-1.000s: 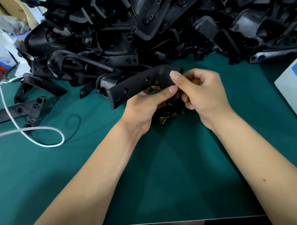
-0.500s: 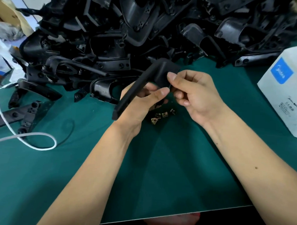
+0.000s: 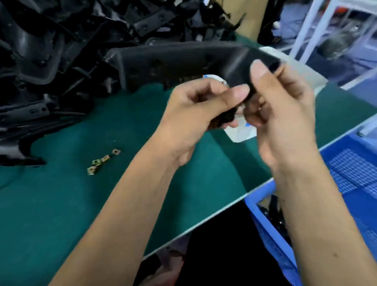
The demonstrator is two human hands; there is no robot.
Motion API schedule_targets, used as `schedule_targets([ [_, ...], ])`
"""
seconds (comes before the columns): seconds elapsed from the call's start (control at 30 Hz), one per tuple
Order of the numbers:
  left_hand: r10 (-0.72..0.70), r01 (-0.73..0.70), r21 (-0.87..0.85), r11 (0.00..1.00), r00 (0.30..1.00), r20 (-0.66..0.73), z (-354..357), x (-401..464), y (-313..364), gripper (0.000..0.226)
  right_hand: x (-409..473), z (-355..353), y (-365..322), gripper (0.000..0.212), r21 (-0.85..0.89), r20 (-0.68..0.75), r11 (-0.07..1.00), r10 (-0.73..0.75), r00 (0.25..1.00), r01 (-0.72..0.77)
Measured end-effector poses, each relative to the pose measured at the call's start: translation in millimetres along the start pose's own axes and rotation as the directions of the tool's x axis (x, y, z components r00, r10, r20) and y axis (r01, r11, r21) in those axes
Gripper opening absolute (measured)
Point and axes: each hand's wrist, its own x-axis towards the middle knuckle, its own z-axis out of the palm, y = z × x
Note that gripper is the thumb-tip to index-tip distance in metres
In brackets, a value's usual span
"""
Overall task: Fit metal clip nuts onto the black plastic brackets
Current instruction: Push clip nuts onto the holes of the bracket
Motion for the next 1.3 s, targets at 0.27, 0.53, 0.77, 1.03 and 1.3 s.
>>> schedule_targets([
  [0.27,-0.123,0.069,0.178,0.982,0.941,0.316,206.8,19.6,-91.5,0.013,-36.4,-188.3,-31.1,0.018,0.249,-0.483,0.964,0.037,0.875,0.097],
  [0.53,-0.583,0.128,0.761,0.636,0.725,0.366,257.3,-35.1,-269.2,0.013,-122.9,-315.5,89.2,0.03,0.58,-0.7,0.771,0.637,0.323,-0.264],
  [0.77,-0.681,-0.02,0.927,0.374,0.673,0.29,222.3,-62.1,-316.1,0.024,-169.6,-352.9,168.0,0.018,0.641,-0.648,0.588,0.759,0.063,-0.493],
  [1.03,-0.395,-0.249,0.834,0.493,0.79,0.469,243.3,-43.4,-248.9,0.012,-134.8,-322.4,137.7,0.02,0.375,-0.863,0.758,0.495,0.098,-0.533],
  [1.3,0.561,-0.635,0.362,0.683,0.773,0.297,197.3,7.2,-55.0,0.011,-28.2,-174.6,-16.1,0.017,-0.543,-0.67,0.827,-0.533,0.517,0.148],
])
